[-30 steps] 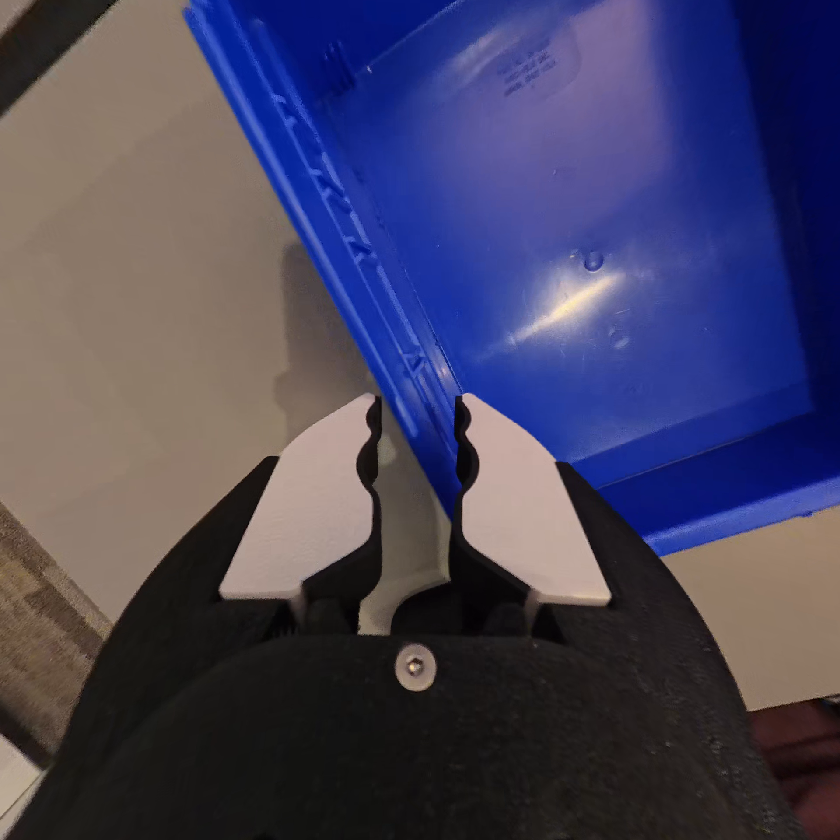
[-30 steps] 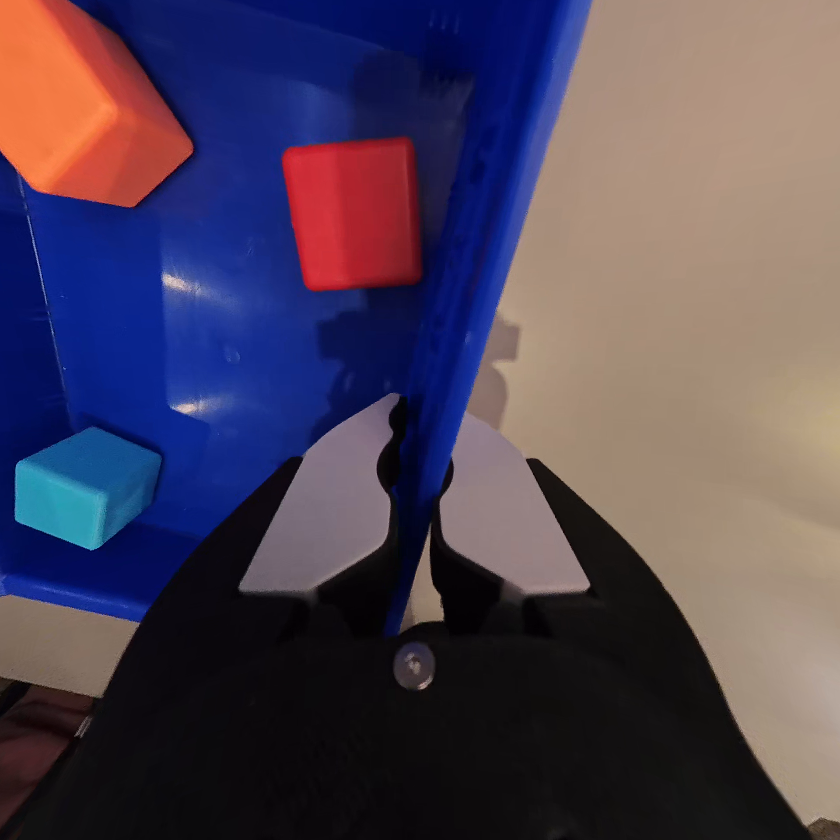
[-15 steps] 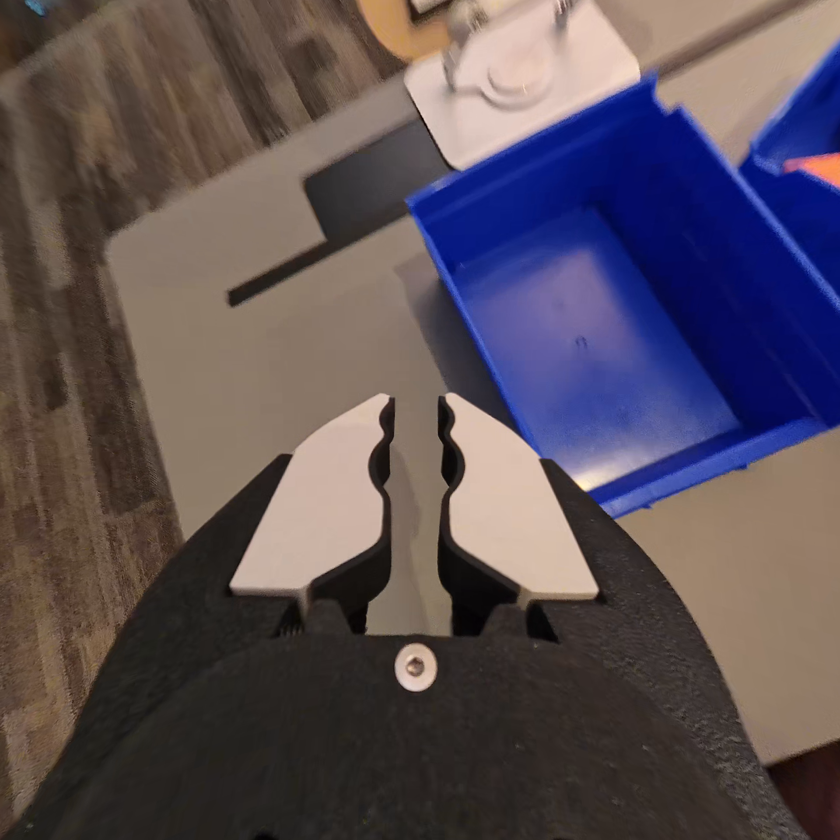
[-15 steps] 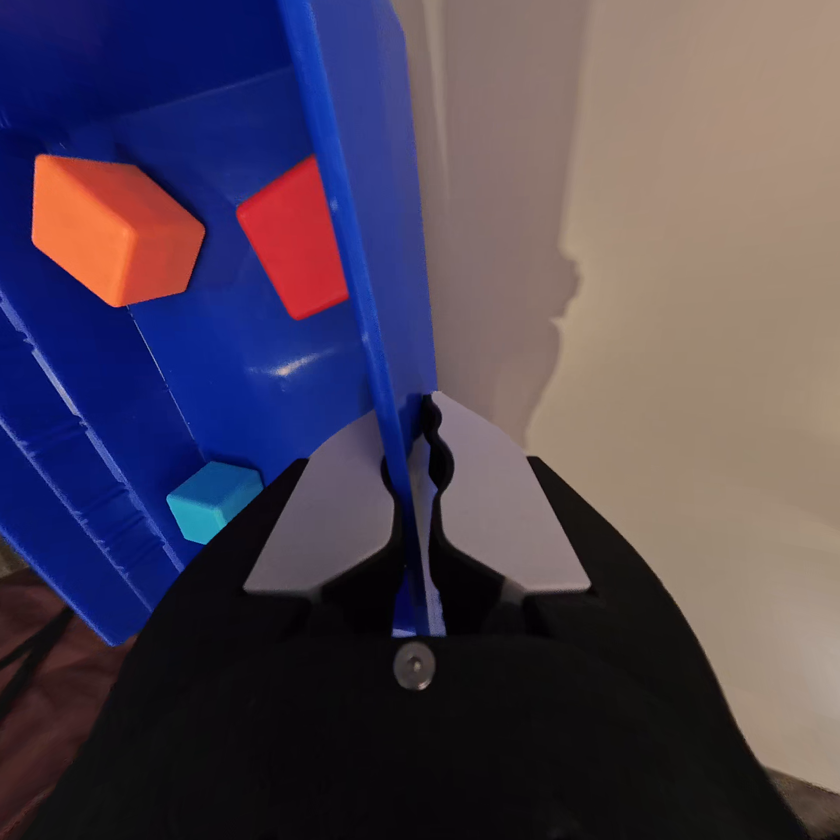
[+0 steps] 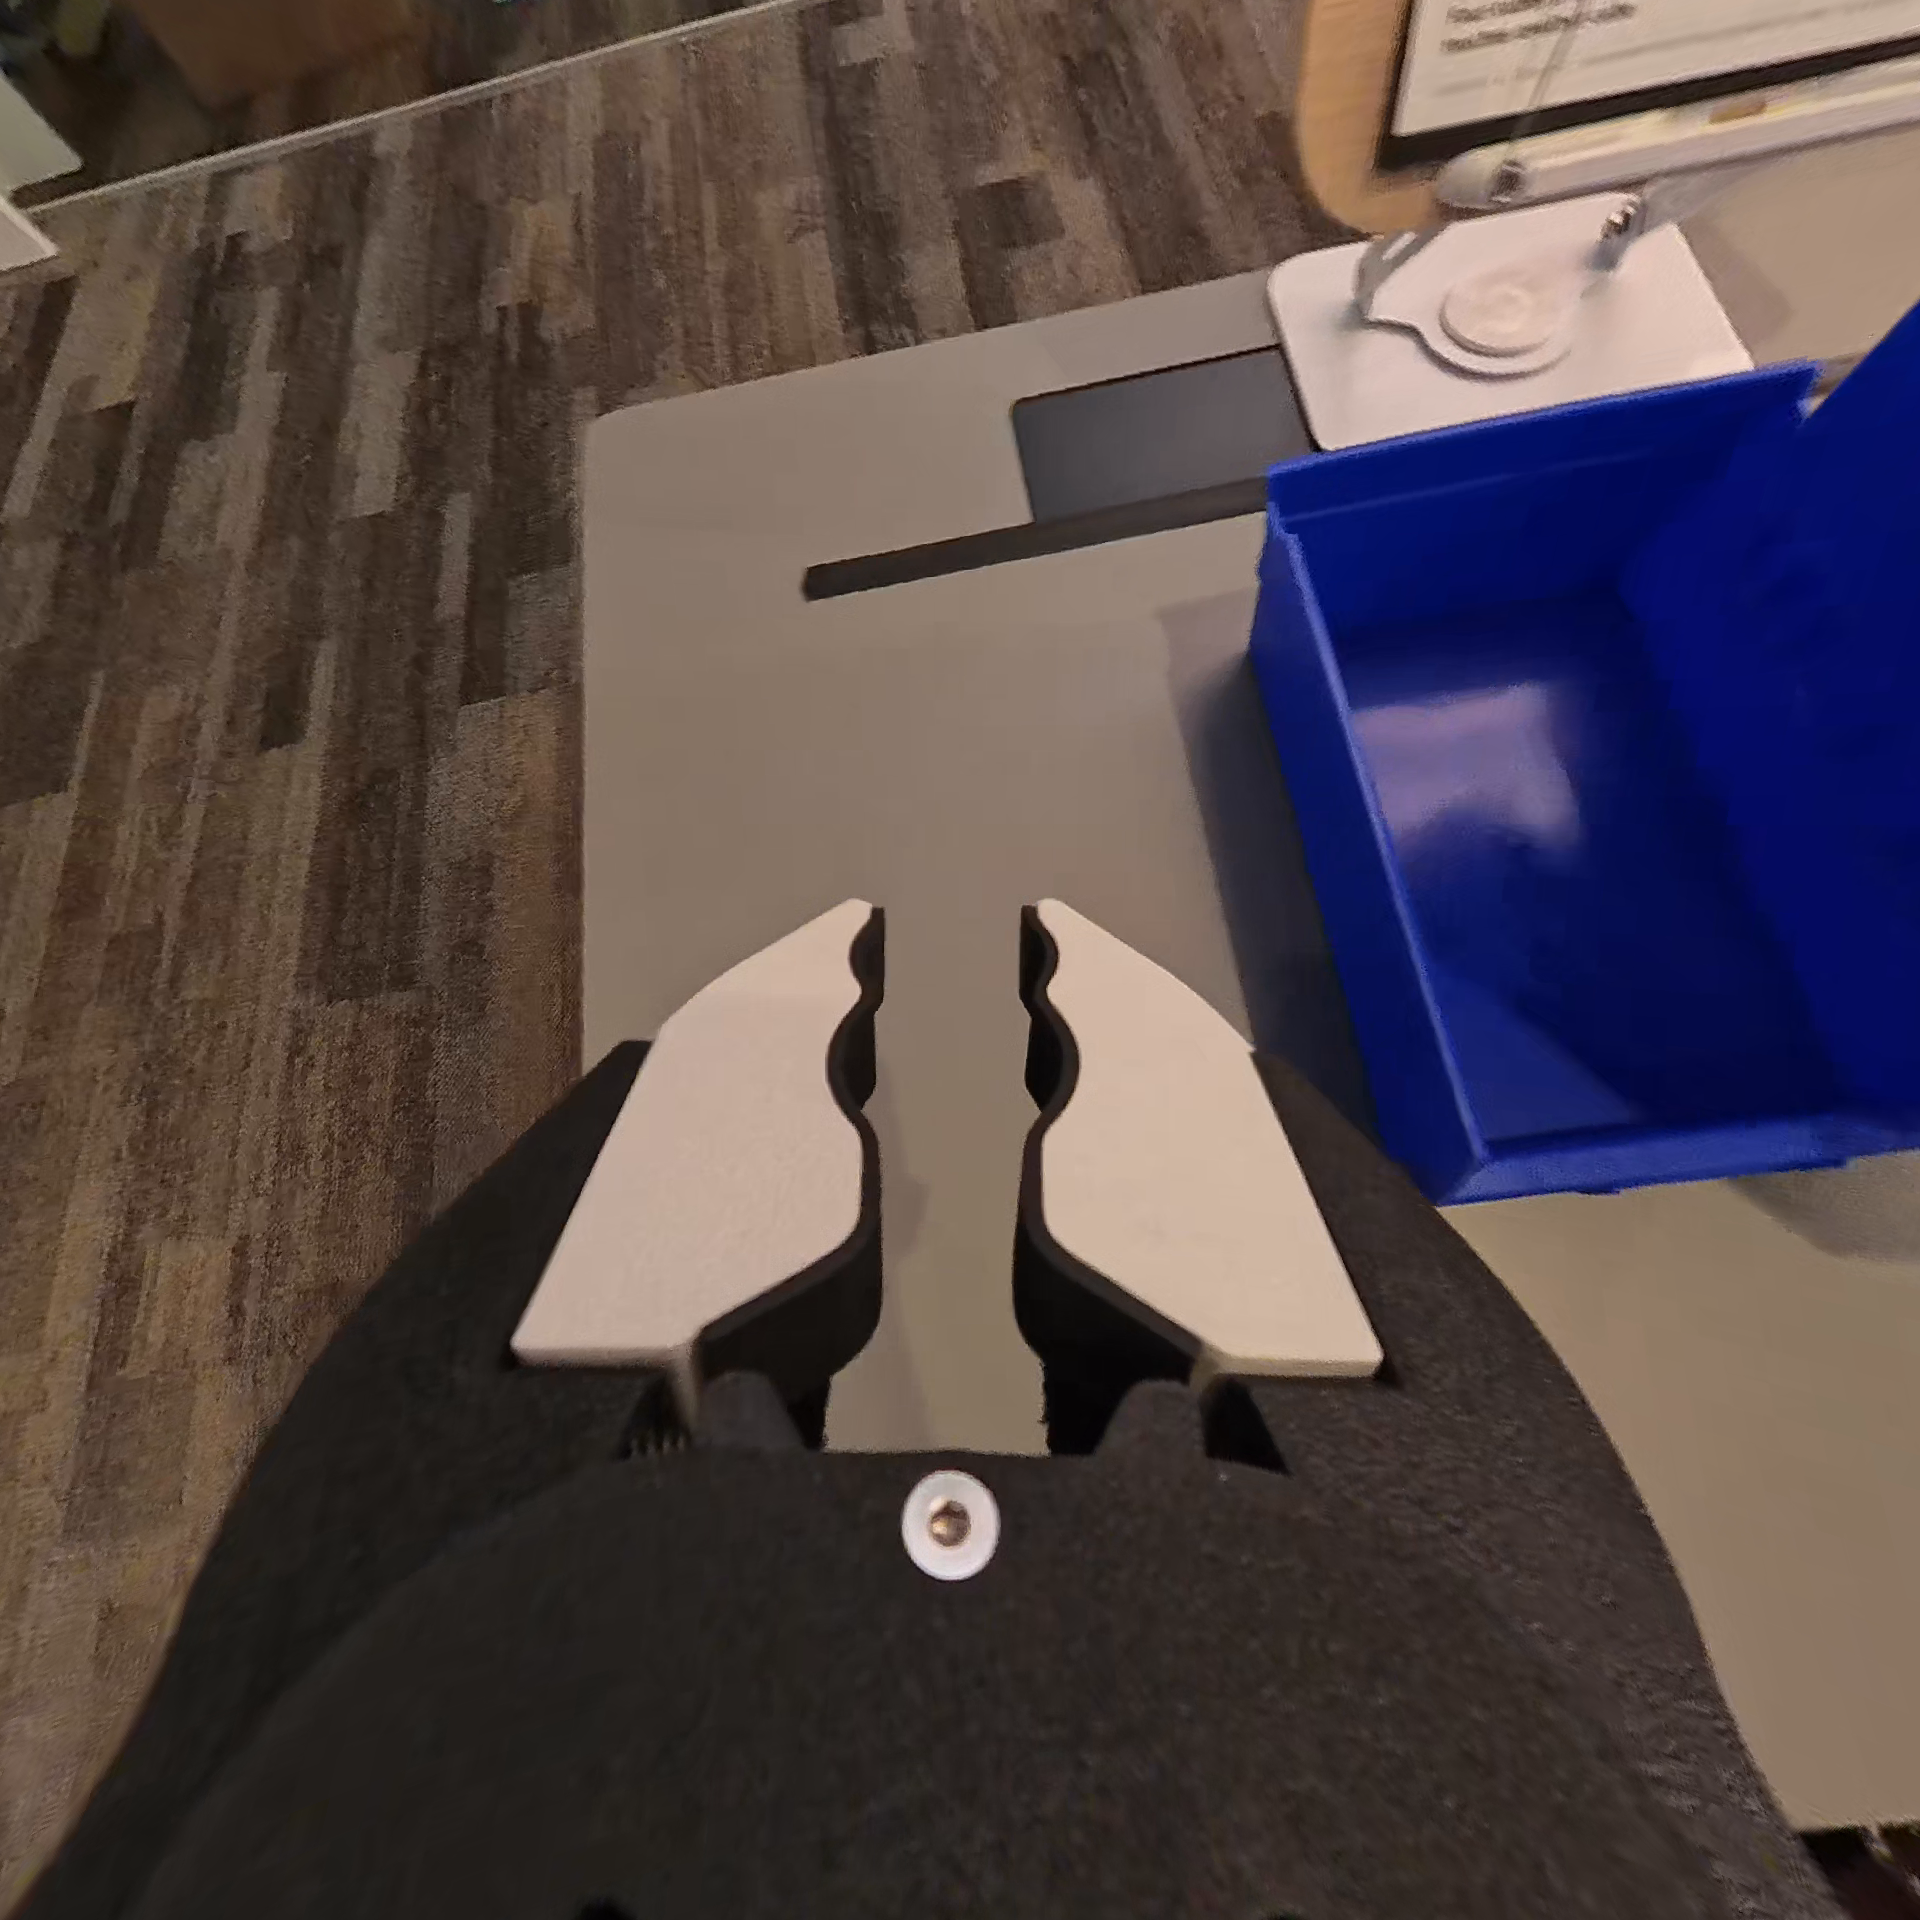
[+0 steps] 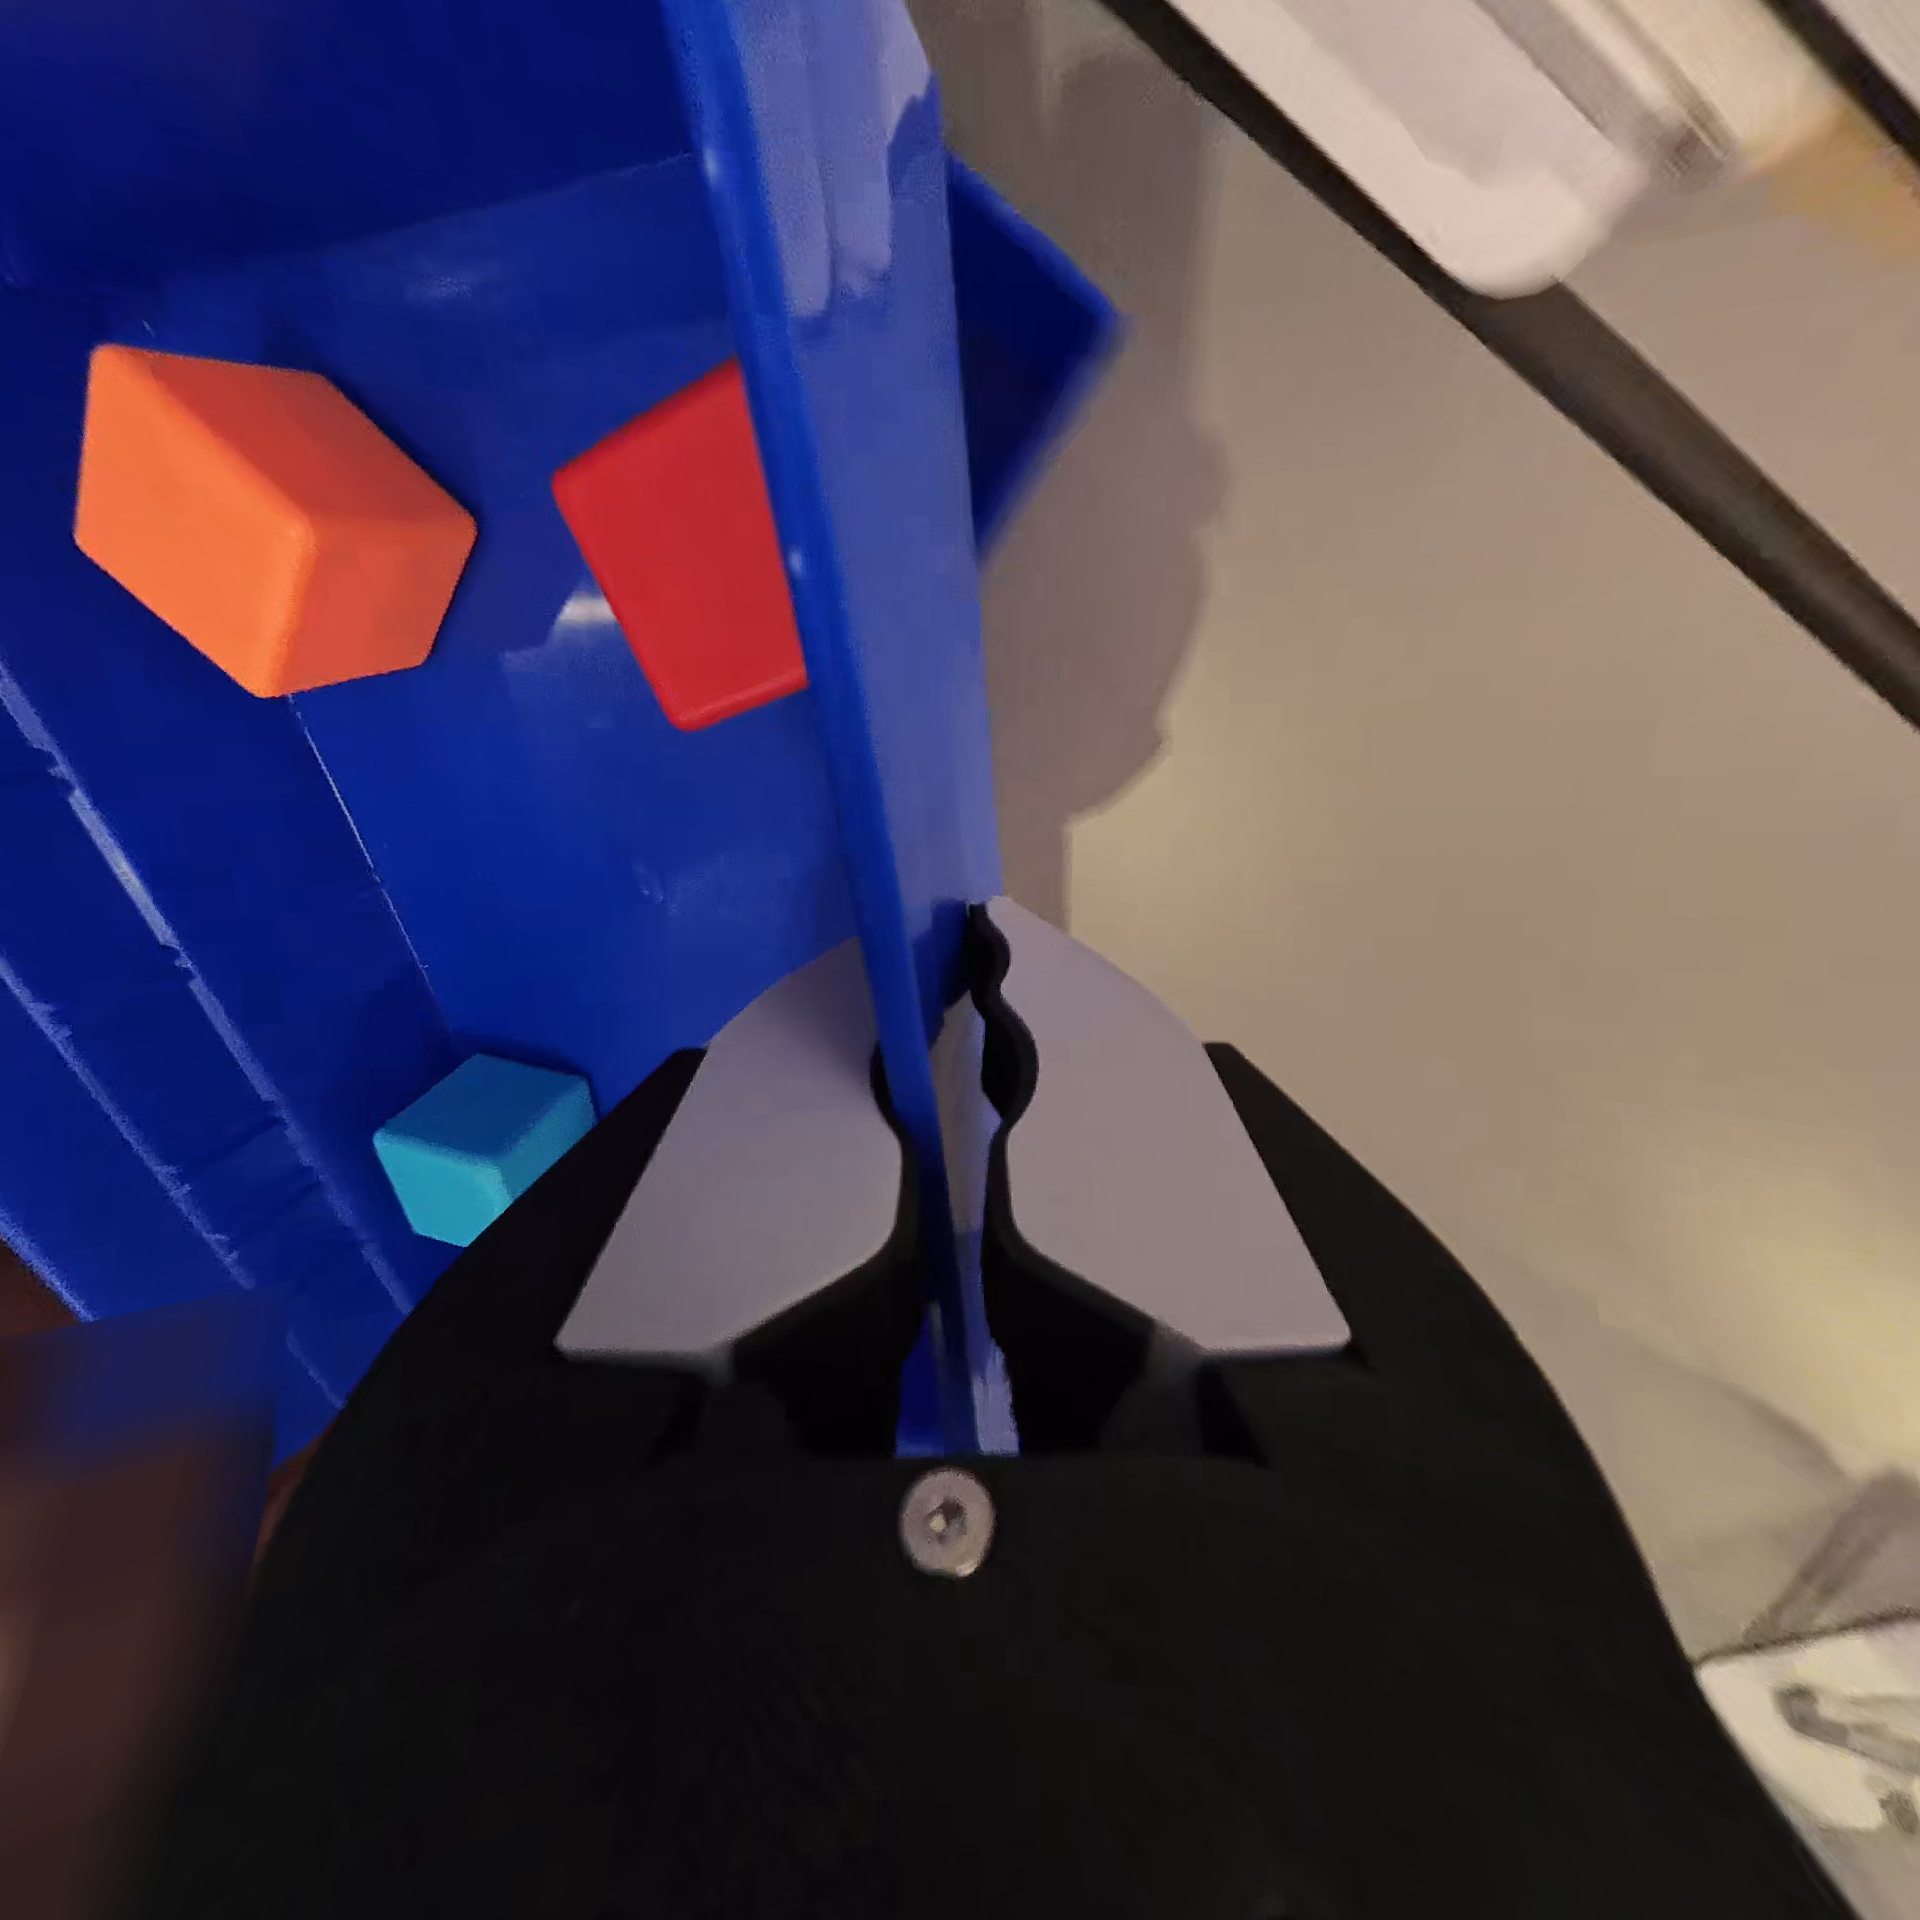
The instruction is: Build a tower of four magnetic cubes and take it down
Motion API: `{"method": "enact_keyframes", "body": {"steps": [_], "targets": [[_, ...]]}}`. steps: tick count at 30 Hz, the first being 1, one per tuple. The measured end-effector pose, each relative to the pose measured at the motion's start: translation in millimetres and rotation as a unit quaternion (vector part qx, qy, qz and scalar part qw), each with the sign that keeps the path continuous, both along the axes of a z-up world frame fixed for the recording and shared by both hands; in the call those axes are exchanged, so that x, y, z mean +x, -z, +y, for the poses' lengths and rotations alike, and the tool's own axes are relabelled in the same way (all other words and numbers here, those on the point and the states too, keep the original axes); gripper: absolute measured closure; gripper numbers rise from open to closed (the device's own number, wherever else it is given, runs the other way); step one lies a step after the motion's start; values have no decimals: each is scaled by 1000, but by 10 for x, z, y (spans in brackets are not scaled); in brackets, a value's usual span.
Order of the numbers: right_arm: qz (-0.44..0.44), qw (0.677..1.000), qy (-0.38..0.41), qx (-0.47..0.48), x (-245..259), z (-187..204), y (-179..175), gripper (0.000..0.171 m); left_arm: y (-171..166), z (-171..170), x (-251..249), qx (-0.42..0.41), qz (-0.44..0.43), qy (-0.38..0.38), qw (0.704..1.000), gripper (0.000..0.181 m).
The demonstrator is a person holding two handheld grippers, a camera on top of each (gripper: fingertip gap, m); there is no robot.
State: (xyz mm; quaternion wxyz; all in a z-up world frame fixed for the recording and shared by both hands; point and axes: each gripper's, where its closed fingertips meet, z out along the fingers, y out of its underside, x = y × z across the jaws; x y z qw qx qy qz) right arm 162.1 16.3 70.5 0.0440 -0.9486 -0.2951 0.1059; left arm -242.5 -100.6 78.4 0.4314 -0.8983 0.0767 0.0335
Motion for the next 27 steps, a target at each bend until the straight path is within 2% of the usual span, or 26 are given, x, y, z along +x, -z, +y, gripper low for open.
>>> {"method": "enact_keyframes", "body": {"steps": [7, 13, 16, 19, 24, 27], "targets": [[77, 985, -148, -37, -2195, -51, 89, 164, 26, -309, -598, 1, -31, -91, 995, 153], [118, 969, -209, -60, -3473, -112, 377, 163, 37, -699, -1060, 17, -84, -149, 985, 151], [112, 967, -222, -61, -3875, -113, 559, 162, -143, -887, -1232, 73, -101, -184, 975, 152], [93, 967, -230, -62, -4141, -119, 781, 163, -342, -910, -1146, 123, -112, -162, 973, 153], [58, 970, -226, -64, -4335, -111, 1222, 162, -581, -616, -862, 168, -76, -120, 976, 153], [46, 973, -215, -67, -4332, -75, 1433, 162, -676, -444, -779, 192, -66, -122, 972, 153]]}}
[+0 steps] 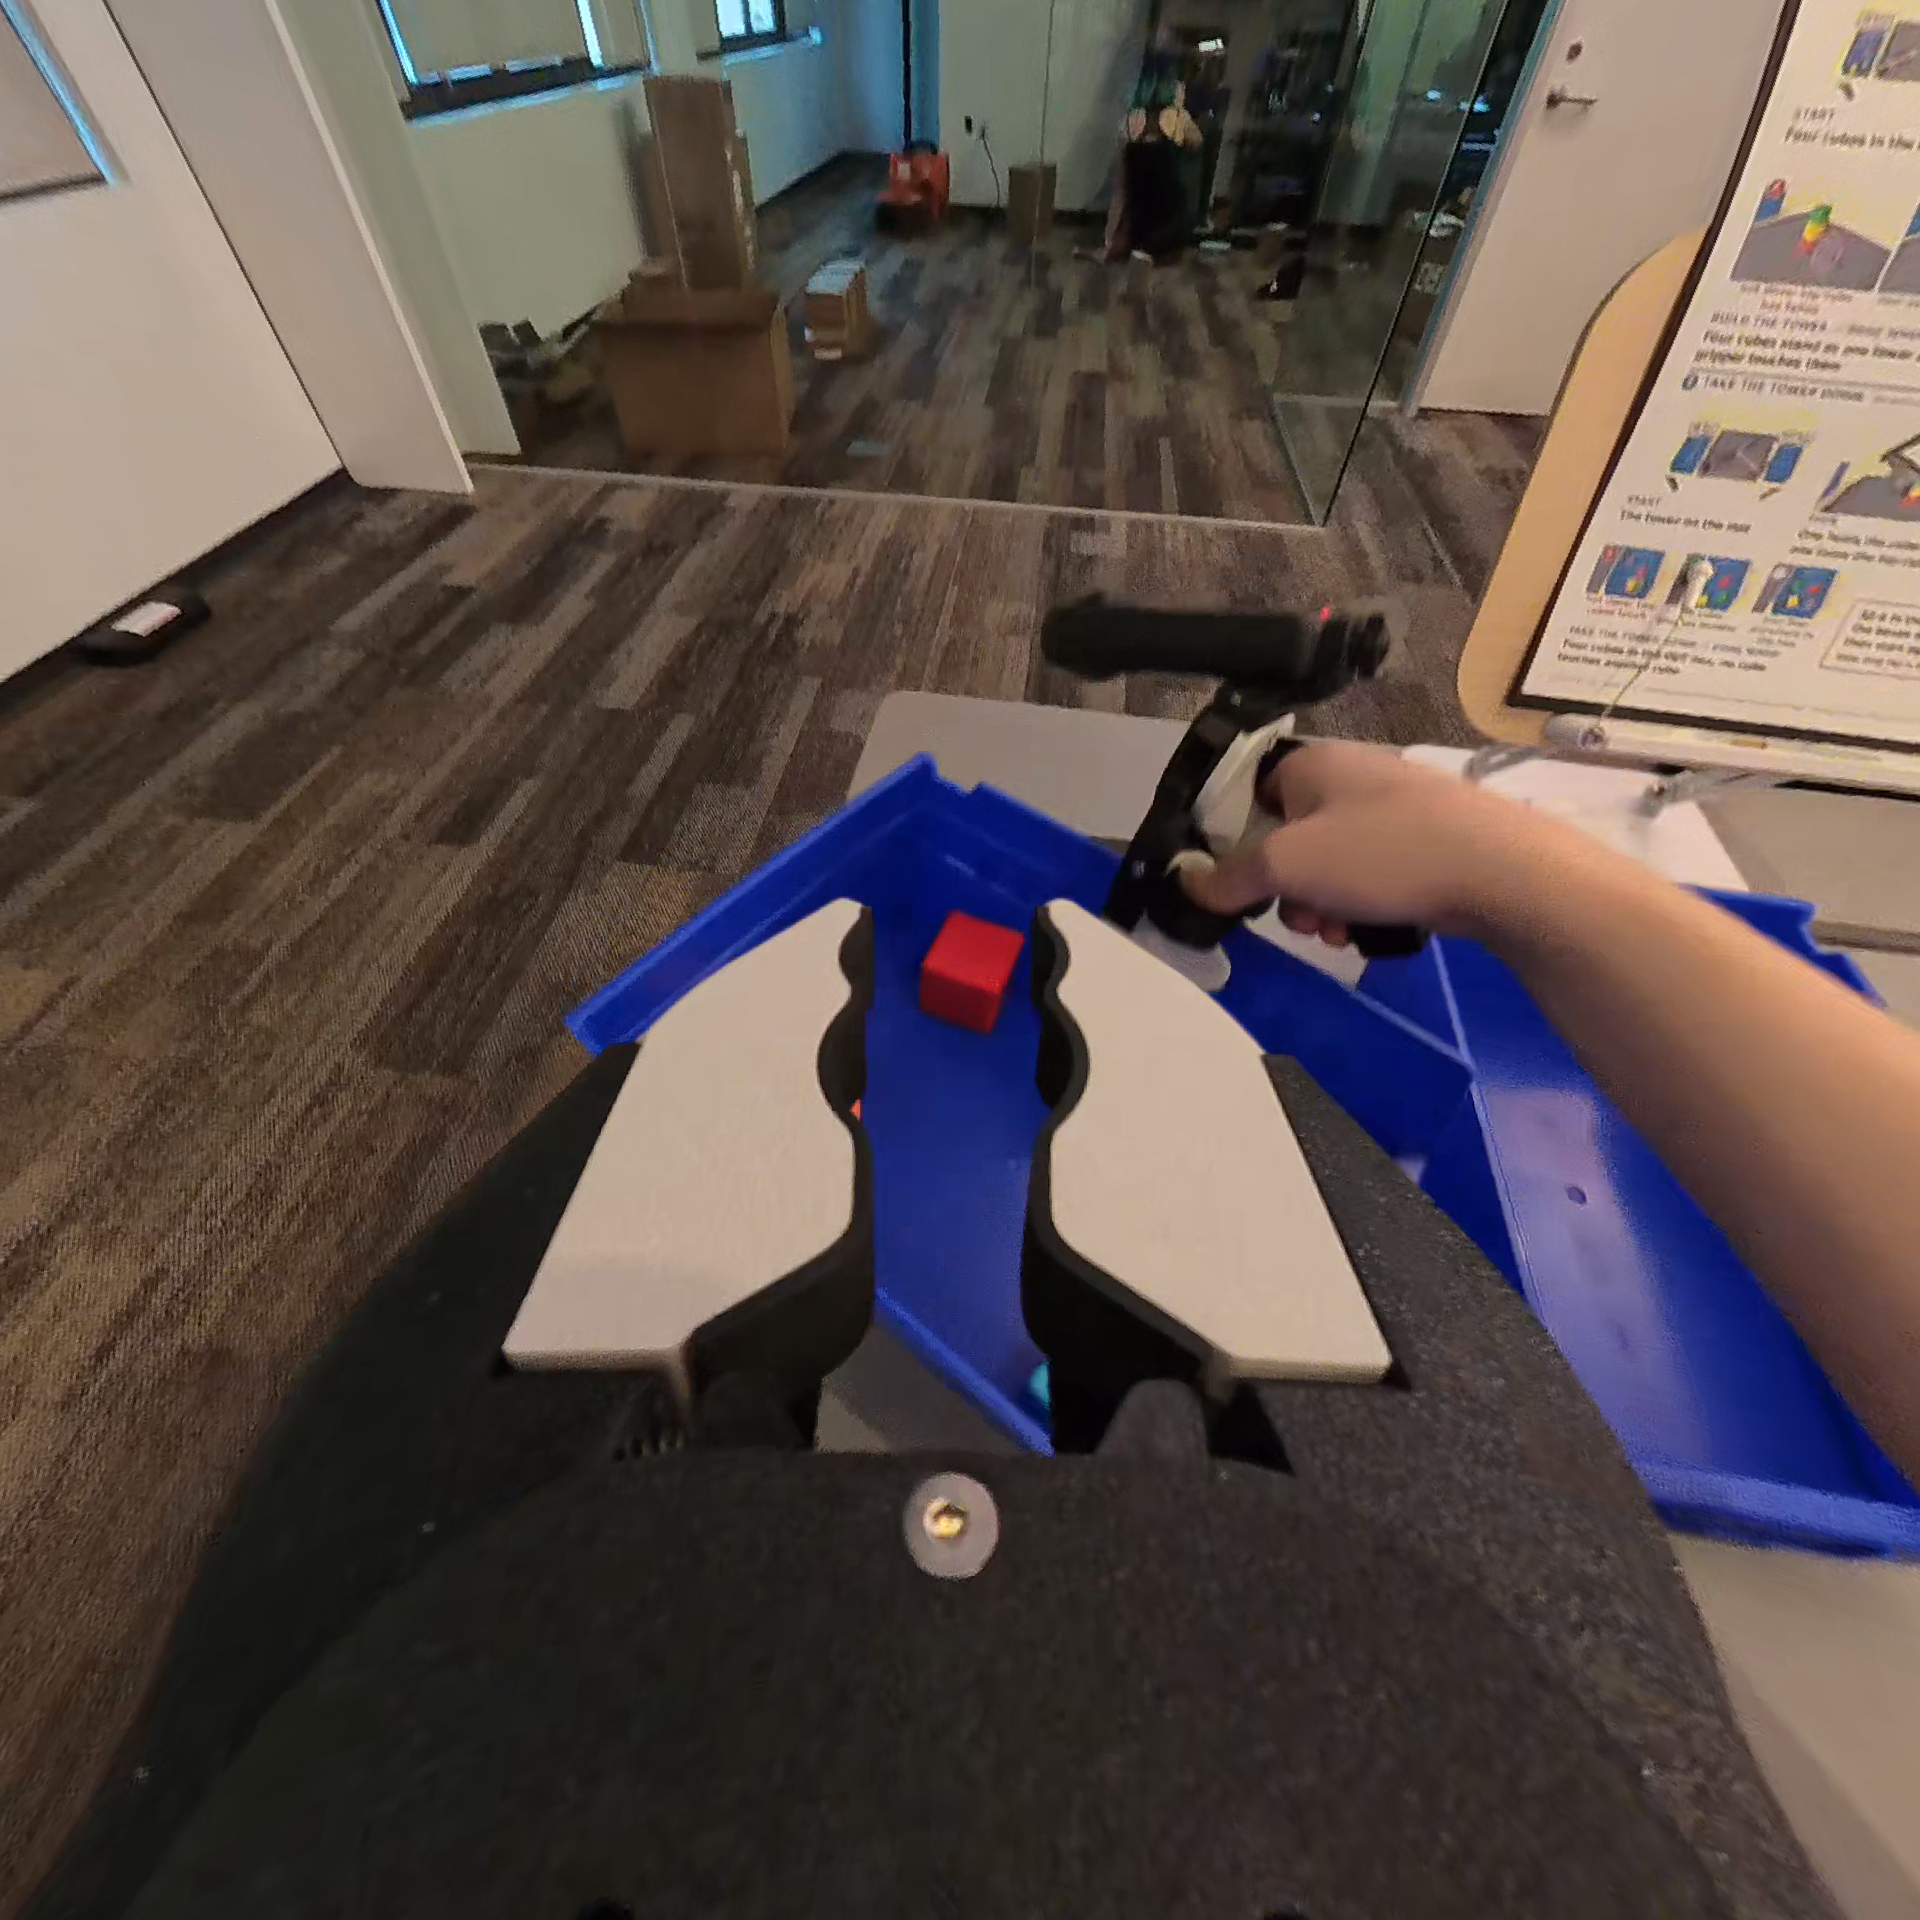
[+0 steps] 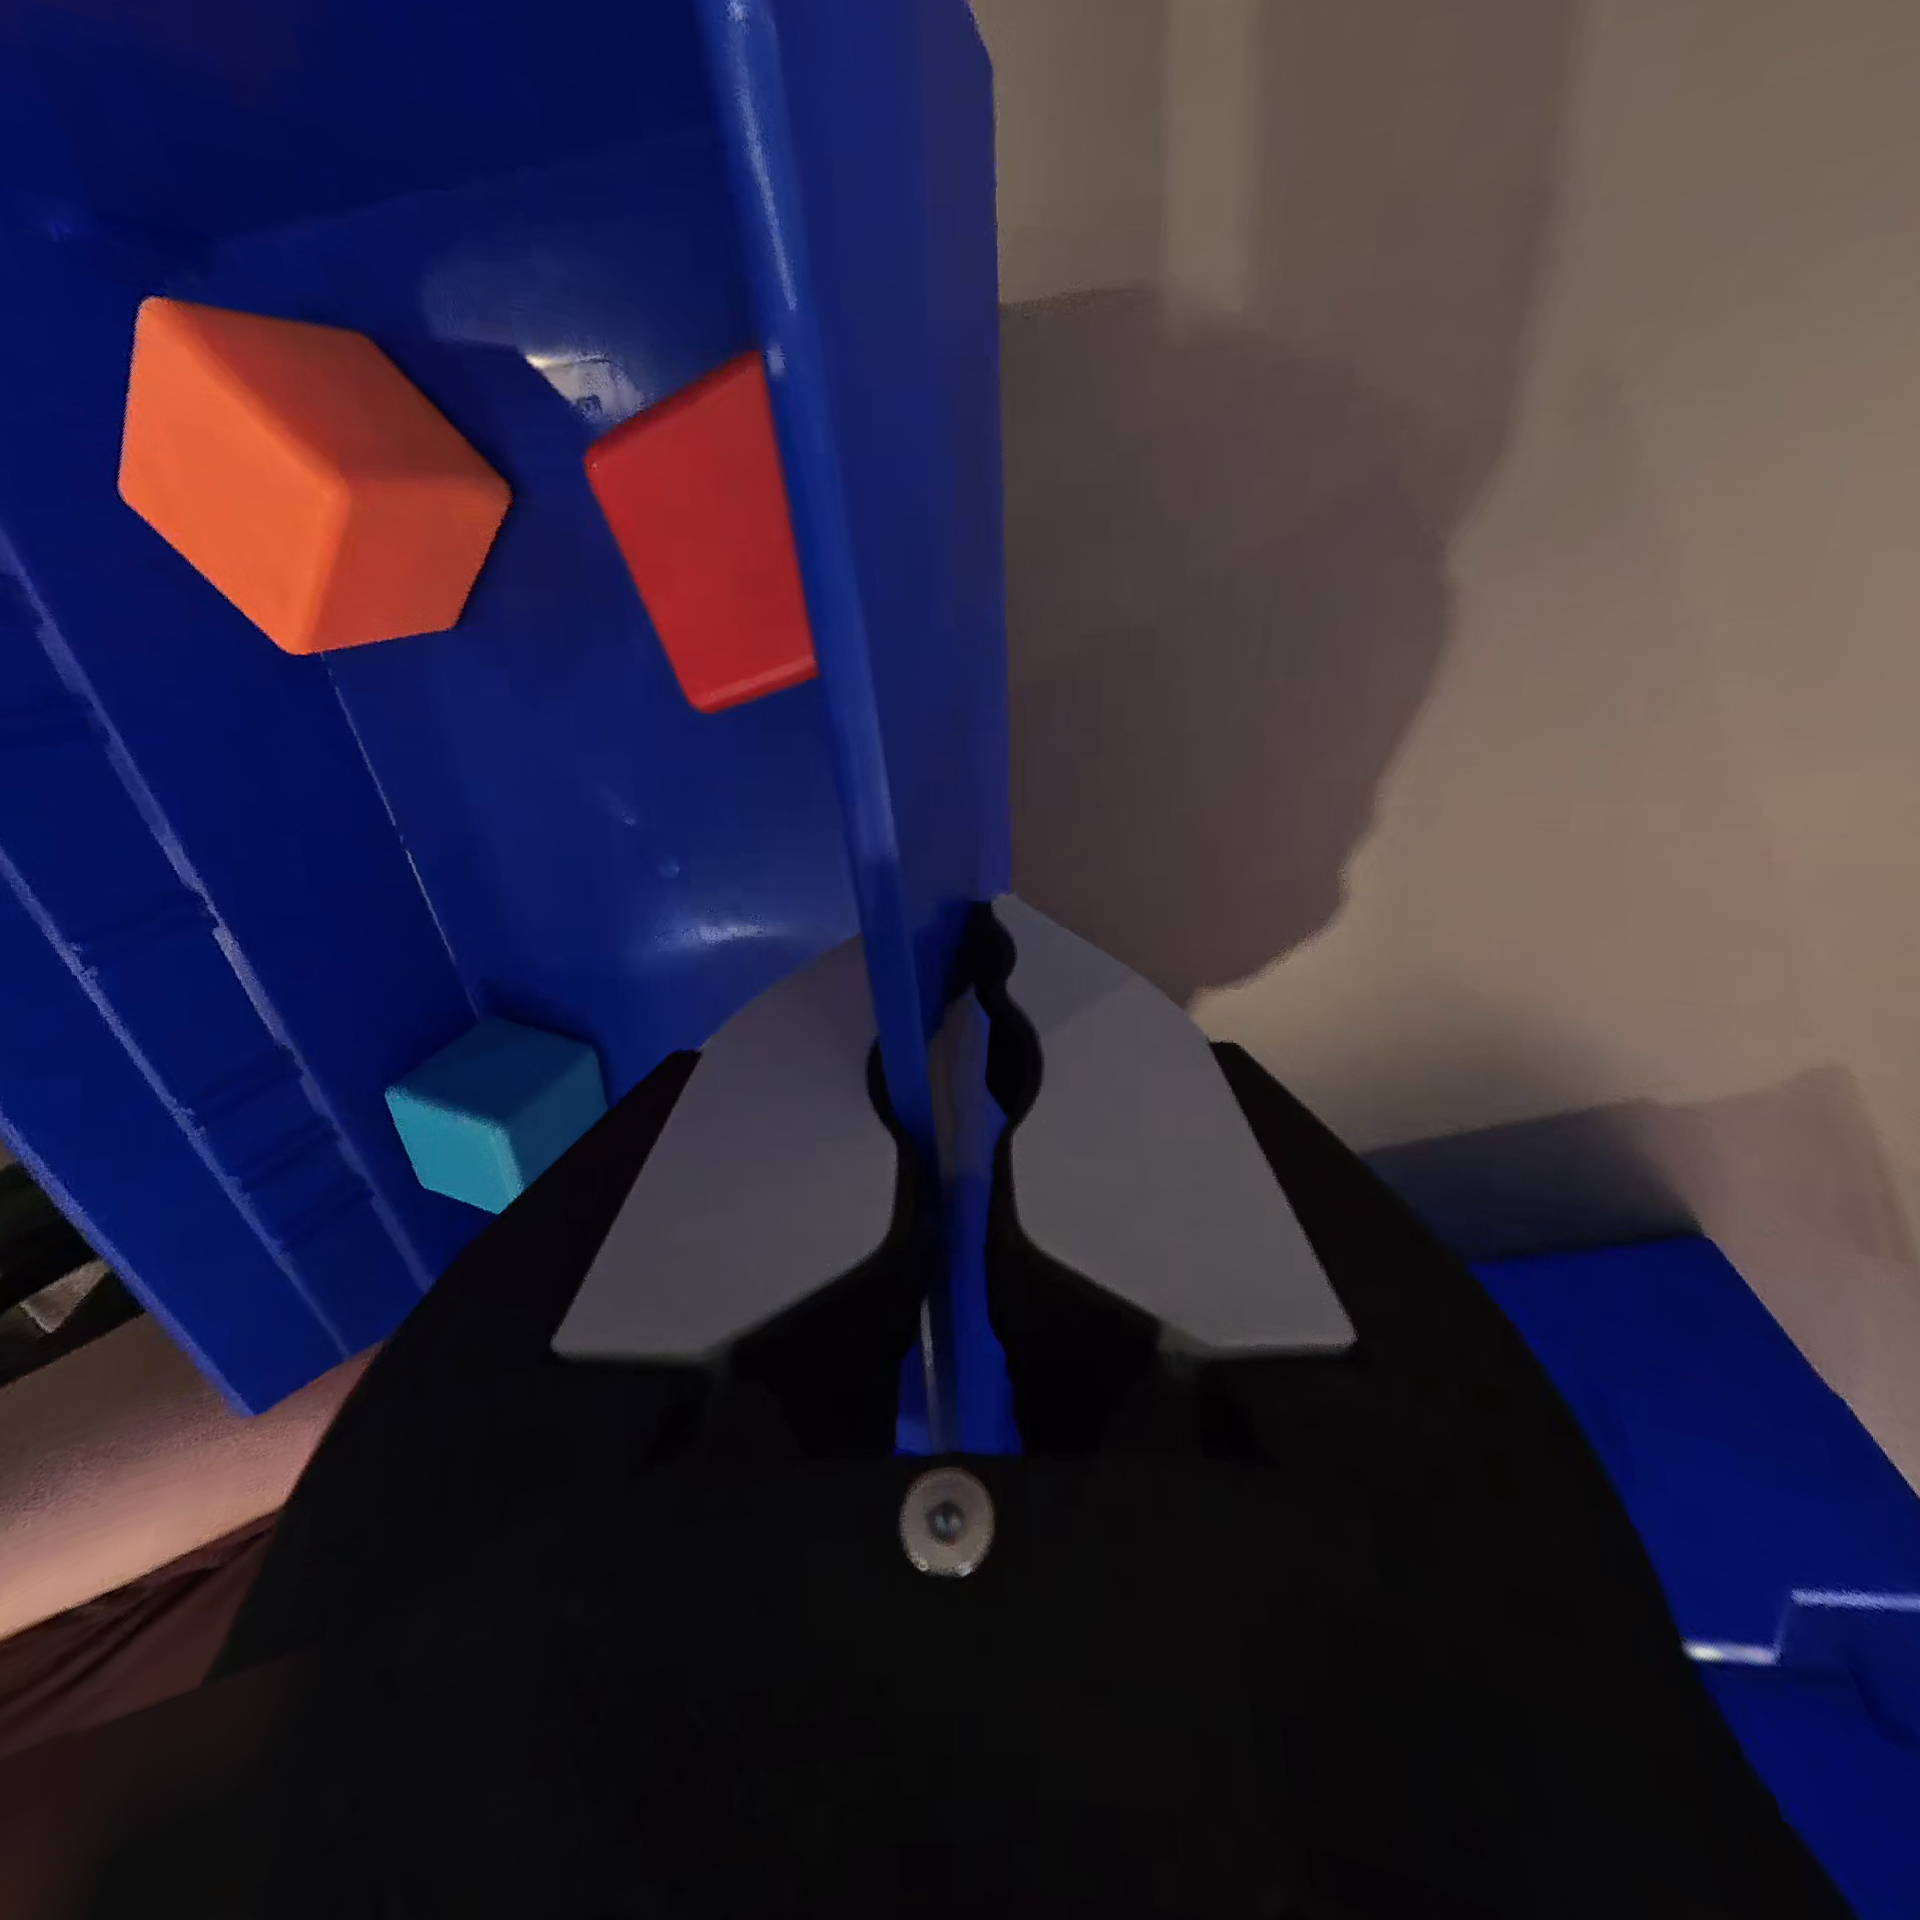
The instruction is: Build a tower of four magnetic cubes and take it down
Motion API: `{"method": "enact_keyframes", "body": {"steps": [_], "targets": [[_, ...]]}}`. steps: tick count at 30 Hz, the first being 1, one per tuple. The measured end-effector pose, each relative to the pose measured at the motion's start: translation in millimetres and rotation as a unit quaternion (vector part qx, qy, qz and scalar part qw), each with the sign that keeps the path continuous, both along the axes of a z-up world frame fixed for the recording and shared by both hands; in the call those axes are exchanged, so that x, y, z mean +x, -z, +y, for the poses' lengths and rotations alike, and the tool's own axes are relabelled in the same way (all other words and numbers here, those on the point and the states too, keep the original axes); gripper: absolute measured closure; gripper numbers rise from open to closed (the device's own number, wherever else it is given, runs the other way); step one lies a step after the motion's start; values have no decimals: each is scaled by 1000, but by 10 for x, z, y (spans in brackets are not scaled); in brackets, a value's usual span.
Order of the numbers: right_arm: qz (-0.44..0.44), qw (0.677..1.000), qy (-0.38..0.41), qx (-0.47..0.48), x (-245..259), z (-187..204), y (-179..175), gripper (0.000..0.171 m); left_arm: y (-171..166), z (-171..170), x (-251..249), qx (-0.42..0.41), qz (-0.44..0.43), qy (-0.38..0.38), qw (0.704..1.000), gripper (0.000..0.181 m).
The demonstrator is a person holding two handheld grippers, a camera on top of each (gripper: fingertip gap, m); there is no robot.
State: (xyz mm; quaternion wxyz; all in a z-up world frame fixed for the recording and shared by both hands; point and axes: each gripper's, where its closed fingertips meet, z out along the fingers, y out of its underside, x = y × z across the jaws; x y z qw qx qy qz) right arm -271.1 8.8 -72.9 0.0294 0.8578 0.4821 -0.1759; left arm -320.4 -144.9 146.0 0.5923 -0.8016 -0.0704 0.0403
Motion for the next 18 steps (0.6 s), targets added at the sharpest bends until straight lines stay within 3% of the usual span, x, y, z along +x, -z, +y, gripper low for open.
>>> {"method": "enact_keyframes", "body": {"steps": [12, 15, 18], "targets": [[-16, 996, 87, -10, 258, 219, 447, 160, -50, 182, 237, 5, 37, 9, 999, 154], [4, 996, 91, -10, 242, 237, 397, 157, -20, 214, 301, -3, 38, 22, 999, 154], [78, 990, 92, 69, 188, 450, 62, 146, 52, 241, 369, -20, 34, 45, 998, 154]]}}
